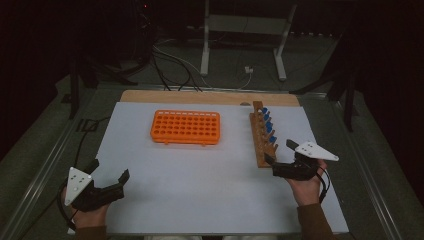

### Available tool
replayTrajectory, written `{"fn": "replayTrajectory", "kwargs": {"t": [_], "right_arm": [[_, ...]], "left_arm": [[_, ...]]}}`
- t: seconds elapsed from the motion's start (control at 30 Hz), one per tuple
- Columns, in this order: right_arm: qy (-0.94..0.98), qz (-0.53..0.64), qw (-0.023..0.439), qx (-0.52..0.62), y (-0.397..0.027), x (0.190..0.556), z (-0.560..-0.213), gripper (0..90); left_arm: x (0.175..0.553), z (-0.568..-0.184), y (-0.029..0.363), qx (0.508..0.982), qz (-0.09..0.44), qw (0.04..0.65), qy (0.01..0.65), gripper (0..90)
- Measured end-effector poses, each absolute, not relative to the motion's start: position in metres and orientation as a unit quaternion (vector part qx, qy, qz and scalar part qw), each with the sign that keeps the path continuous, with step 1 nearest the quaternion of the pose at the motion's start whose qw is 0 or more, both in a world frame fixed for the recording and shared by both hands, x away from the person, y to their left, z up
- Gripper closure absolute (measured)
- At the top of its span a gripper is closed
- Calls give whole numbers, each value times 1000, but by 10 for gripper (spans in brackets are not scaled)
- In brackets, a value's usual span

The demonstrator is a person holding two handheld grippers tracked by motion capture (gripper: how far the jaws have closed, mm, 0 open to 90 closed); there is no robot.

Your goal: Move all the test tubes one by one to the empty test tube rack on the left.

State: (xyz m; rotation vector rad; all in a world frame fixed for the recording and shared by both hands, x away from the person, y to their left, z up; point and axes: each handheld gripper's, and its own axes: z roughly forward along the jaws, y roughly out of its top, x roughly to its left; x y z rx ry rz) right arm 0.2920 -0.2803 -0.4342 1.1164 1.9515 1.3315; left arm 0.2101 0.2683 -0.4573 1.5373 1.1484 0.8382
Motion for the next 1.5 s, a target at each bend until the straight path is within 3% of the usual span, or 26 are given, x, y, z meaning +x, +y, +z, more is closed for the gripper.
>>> {"fn": "replayTrajectory", "kwargs": {"t": [0.33, 0.53, 0.63, 0.83, 1.13, 1.5], "right_arm": [[729, 478, 262, 413, -279, 313, -435, 57], [739, 460, 246, 426, -278, 328, -447, 144], [736, 458, 248, 432, -276, 332, -453, 237], [732, 454, 254, 441, -275, 332, -461, 542], [724, 453, 251, 456, -272, 332, -469, 752], [714, 448, 265, 469, -267, 339, -470, 757]], "left_arm": [[213, -461, 269, 635, 341, 499, 480, 7], [213, -461, 269, 636, 340, 501, 479, 7], [213, -461, 269, 636, 339, 500, 480, 7], [213, -462, 267, 638, 337, 501, 478, 7], [214, -462, 267, 639, 334, 500, 479, 7], [214, -463, 267, 640, 332, 500, 480, 8]]}}
